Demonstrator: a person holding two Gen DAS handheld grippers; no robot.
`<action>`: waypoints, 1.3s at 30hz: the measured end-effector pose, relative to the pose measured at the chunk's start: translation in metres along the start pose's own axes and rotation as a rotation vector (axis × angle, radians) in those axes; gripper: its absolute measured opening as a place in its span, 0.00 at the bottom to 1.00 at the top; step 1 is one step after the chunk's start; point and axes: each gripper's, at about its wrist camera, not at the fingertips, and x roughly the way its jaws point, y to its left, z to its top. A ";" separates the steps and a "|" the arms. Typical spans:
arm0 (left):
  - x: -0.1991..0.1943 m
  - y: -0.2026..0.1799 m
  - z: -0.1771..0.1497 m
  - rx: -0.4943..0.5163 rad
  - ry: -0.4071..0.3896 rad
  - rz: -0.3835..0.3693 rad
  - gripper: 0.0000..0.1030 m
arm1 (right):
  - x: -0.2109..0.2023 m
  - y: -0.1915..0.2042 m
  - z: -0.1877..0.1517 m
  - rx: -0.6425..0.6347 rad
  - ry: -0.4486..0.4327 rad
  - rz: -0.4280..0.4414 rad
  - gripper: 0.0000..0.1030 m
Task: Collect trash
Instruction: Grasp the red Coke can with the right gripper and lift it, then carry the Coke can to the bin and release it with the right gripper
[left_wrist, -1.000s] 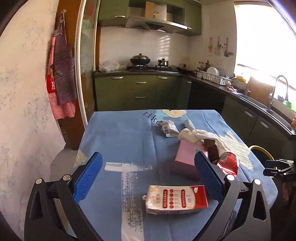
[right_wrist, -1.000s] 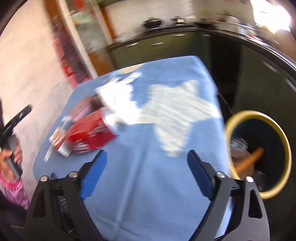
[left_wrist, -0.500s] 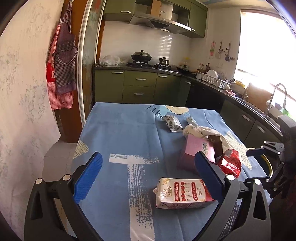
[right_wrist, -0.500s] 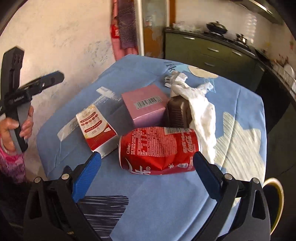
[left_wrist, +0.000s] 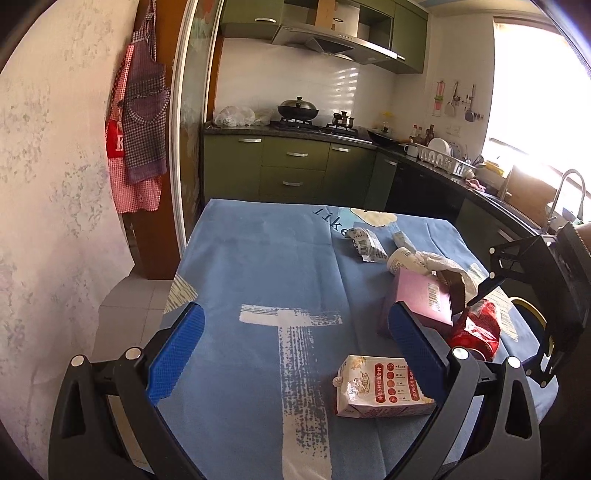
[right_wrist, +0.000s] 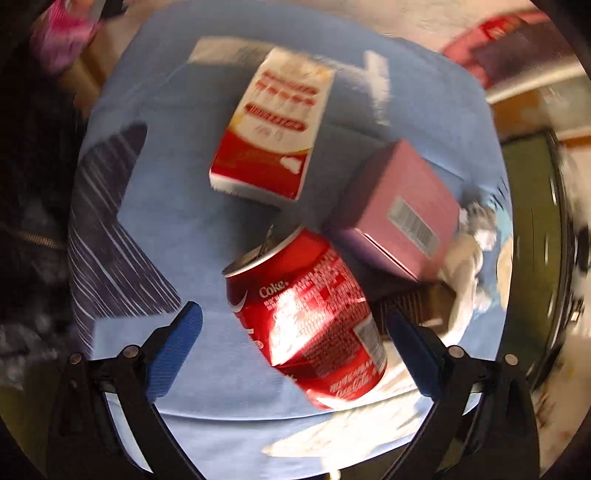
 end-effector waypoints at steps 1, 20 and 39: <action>0.001 0.000 0.001 -0.001 0.000 0.001 0.95 | 0.004 0.000 0.000 -0.019 0.010 0.000 0.92; 0.011 0.000 -0.007 -0.030 0.026 -0.034 0.95 | 0.030 -0.038 -0.052 0.542 -0.035 0.412 0.74; -0.001 -0.055 -0.003 0.061 0.010 -0.128 0.95 | -0.009 -0.026 -0.250 1.250 -0.217 0.171 0.73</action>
